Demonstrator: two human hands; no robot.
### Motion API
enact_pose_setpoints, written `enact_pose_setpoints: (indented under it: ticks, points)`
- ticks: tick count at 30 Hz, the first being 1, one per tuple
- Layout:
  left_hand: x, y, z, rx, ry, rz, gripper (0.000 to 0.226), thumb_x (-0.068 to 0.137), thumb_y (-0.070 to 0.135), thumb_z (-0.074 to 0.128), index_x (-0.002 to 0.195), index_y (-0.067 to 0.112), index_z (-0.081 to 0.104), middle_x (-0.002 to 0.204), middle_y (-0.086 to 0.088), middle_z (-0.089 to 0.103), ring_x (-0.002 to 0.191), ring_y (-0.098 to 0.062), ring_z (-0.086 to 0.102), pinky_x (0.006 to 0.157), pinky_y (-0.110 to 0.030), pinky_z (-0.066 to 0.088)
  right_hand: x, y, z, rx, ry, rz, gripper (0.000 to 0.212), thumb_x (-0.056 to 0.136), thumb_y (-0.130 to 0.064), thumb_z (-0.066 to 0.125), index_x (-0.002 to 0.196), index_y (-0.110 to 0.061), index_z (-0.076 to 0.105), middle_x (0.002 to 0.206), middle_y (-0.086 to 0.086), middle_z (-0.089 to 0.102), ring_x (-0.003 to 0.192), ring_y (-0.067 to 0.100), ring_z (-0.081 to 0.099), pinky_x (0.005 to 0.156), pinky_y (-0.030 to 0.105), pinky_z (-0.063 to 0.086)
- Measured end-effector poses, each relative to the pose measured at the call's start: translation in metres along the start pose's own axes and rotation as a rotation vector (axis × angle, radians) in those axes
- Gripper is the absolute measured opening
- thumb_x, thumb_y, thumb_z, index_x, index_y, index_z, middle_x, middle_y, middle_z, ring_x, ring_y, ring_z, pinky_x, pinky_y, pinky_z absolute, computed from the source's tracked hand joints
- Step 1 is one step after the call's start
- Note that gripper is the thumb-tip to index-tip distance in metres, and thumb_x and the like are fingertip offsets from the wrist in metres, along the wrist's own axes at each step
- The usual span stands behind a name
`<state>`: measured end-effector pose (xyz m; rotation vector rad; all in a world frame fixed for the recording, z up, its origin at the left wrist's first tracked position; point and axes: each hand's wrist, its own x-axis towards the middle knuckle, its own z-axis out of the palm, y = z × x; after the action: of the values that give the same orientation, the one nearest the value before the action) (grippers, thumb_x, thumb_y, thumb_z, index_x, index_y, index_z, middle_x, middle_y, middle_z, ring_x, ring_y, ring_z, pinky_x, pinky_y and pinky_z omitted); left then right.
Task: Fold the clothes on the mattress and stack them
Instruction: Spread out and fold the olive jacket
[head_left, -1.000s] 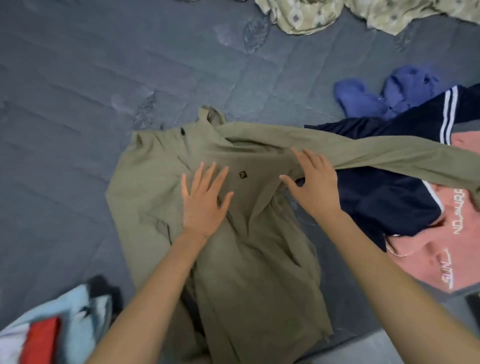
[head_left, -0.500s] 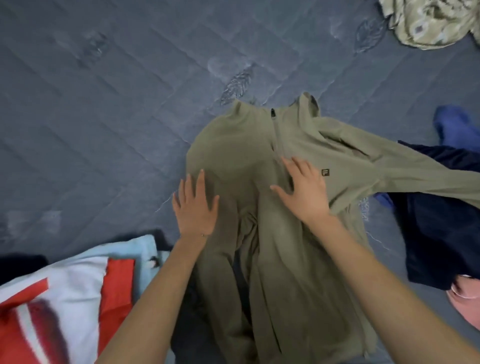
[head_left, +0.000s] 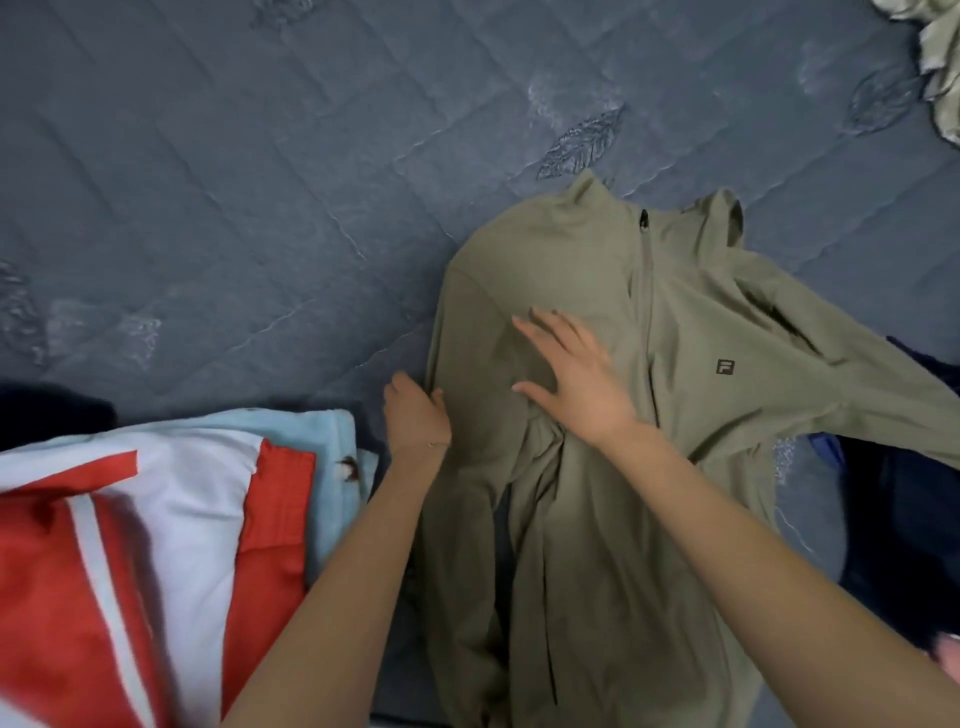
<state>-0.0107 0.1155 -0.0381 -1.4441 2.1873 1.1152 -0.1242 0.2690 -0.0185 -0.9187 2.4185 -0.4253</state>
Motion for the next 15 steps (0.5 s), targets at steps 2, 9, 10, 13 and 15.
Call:
enact_pose_setpoints:
  ticks: [2,9,10,13,15]
  points:
    - [0.0,-0.003,0.0,0.027,-0.023,-0.012,0.031,0.099,0.011,0.048,0.123,-0.008,0.042,0.127,-0.027,0.047,0.114,-0.037,0.049,0.094,-0.042,0.041,0.009,-0.009,0.004,-0.041,-0.028,-0.055,0.077,0.09,-0.041,0.066,0.154,-0.03,0.025,0.161,-0.002,0.022,0.15,0.021,0.012,0.118,0.038,0.017]
    - [-0.014,-0.013,-0.002,-0.039,0.042,0.127,0.008,0.097,0.008,0.038,0.094,0.008,0.045,0.087,-0.014,0.055,0.079,-0.027,0.052,0.062,-0.032,0.035,0.033,-0.037,0.015,-0.159,-0.142,-0.193,0.082,0.089,-0.038,0.066,0.155,-0.033,0.017,0.164,-0.004,0.013,0.151,0.019,0.006,0.119,0.037,0.013]
    - [-0.018,-0.014,-0.004,-0.076,0.071,0.16,0.006,0.099,0.009,0.038,0.095,0.009,0.043,0.081,-0.009,0.052,0.074,-0.025,0.051,0.06,-0.032,0.035,0.037,-0.041,0.015,-0.179,-0.159,-0.219,0.084,0.089,-0.037,0.066,0.155,-0.033,0.015,0.164,-0.004,0.012,0.151,0.019,0.004,0.119,0.038,0.011]
    - [-0.025,-0.01,-0.015,-0.128,0.145,0.244,0.009,0.101,0.011,0.036,0.102,0.007,0.044,0.075,-0.002,0.05,0.068,-0.022,0.05,0.061,-0.036,0.041,0.048,-0.055,0.007,-0.23,-0.233,-0.328,0.089,0.087,-0.03,0.068,0.155,-0.035,0.01,0.165,-0.007,0.007,0.151,0.017,0.001,0.12,0.041,0.005]
    - [-0.026,-0.002,-0.023,-0.131,0.165,0.257,0.012,0.102,0.012,0.034,0.105,0.008,0.045,0.076,-0.004,0.052,0.069,-0.025,0.053,0.061,-0.038,0.043,0.057,-0.064,-0.002,-0.24,-0.274,-0.381,0.09,0.086,-0.024,0.069,0.155,-0.036,0.012,0.163,-0.007,0.014,0.151,0.016,0.004,0.12,0.039,0.001]
